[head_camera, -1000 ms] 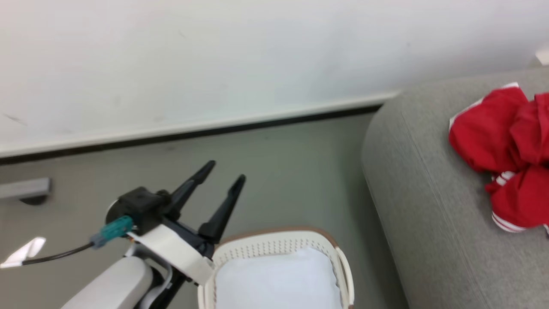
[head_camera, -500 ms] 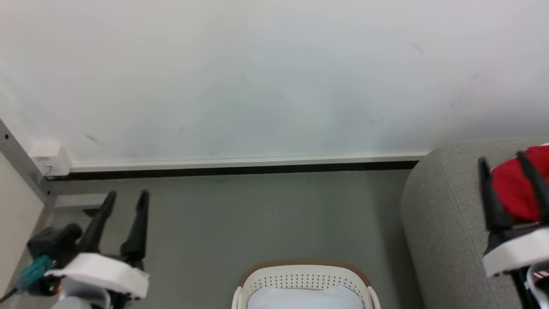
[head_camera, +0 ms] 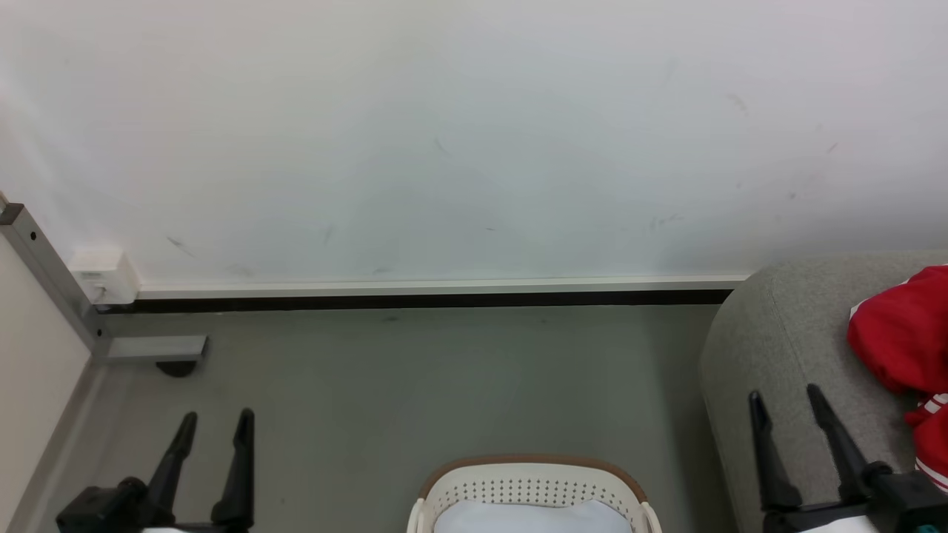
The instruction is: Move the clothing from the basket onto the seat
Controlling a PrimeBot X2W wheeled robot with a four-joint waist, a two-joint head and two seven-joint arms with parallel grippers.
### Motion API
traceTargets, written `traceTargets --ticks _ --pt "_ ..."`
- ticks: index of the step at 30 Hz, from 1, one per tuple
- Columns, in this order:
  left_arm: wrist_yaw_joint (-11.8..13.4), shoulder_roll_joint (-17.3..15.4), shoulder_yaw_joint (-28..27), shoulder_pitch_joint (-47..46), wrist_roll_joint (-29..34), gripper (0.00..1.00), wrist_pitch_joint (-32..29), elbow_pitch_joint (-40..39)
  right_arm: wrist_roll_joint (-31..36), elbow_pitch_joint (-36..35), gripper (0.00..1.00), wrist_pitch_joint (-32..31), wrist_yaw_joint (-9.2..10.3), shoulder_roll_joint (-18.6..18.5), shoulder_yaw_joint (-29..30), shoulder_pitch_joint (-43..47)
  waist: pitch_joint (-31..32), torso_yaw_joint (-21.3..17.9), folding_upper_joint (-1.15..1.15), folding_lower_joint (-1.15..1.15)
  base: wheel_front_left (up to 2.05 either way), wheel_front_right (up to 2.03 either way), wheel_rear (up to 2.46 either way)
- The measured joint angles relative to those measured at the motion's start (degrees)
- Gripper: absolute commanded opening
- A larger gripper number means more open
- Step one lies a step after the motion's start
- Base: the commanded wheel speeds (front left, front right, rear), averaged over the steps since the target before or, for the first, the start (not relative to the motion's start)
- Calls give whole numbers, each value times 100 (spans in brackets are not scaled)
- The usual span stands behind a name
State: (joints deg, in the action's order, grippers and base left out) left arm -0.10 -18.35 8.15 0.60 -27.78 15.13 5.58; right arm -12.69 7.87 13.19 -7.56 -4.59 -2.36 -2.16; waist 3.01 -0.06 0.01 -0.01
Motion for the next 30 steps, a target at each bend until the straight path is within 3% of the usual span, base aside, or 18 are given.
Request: traceTargets --ticks 12,30 --pt "-525 597 -620 73 656 100 0 331 40 446 100 177 0 152 -265 -157 -36 -65 0 0 0 0 0" --pt "-719 877 -887 46 992 100 0 432 -94 489 100 185 0 169 -304 -212 -24 -79 -1 1 0 0 0"
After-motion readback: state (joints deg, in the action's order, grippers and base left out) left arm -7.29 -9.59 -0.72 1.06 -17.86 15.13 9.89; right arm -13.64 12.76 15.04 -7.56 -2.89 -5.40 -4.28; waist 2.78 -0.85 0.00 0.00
